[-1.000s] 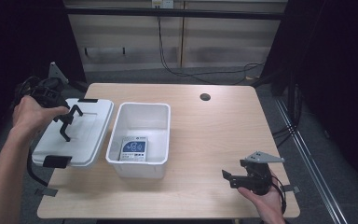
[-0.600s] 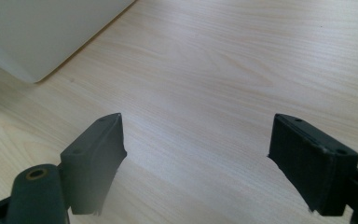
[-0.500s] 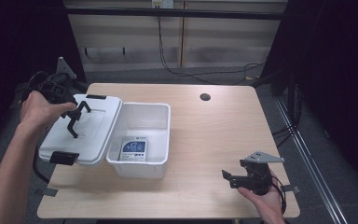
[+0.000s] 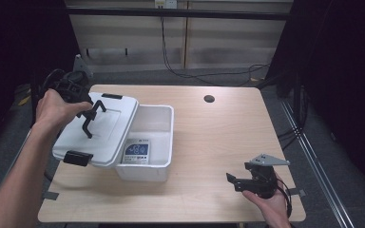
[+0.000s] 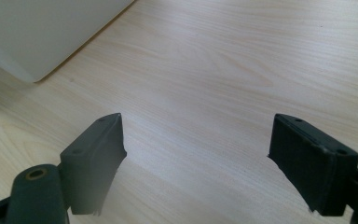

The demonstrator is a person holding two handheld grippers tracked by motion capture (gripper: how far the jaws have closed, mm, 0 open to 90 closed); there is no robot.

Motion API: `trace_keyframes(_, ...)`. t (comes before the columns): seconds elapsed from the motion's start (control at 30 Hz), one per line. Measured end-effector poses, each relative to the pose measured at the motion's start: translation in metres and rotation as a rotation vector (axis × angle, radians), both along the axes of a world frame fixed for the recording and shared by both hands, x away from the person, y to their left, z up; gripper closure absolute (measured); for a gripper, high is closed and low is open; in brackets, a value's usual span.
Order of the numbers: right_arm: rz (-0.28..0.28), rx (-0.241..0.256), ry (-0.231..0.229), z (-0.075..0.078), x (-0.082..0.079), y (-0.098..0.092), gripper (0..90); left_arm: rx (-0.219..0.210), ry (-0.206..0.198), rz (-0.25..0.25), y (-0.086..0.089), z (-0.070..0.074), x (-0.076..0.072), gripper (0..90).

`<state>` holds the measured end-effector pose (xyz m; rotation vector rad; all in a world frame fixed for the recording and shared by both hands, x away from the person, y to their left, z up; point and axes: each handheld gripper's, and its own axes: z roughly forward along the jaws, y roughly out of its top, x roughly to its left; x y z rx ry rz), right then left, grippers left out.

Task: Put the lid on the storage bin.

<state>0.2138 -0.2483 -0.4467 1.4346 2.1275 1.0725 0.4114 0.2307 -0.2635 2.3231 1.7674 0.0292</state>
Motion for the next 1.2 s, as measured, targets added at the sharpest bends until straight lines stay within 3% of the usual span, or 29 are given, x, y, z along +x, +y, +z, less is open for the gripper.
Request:
trace_keyframes(0.7,0.004,0.0,0.002,0.0,0.0,0.001,17.2,0.015,-0.003,-0.073,-0.035,0.01,-0.002,84.9)
trace_keyframes(0.77,0.003,0.0,0.001,0.0,0.0,0.001,17.1,0.003,-0.007,-0.069,-0.038,0.01,-0.002,84.9)
trace_keyframes(0.87,0.004,-0.001,0.002,0.0,0.0,0.001,17.1,0.0,-0.007,-0.072,-0.043,0.009,-0.001,84.9)
trace_keyframes(1.07,0.003,0.001,0.0,0.0,0.0,0.0,17.2,0.012,0.034,-0.068,-0.055,0.003,0.001,84.9)
trace_keyframes(1.13,0.002,0.002,0.003,0.0,0.001,0.0,17.2,0.014,0.017,-0.083,-0.064,0.002,0.001,84.8)
trace_keyframes(1.2,0.01,0.0,-0.003,0.001,-0.001,0.001,17.2,0.001,0.03,-0.086,-0.07,-0.003,0.001,84.9)
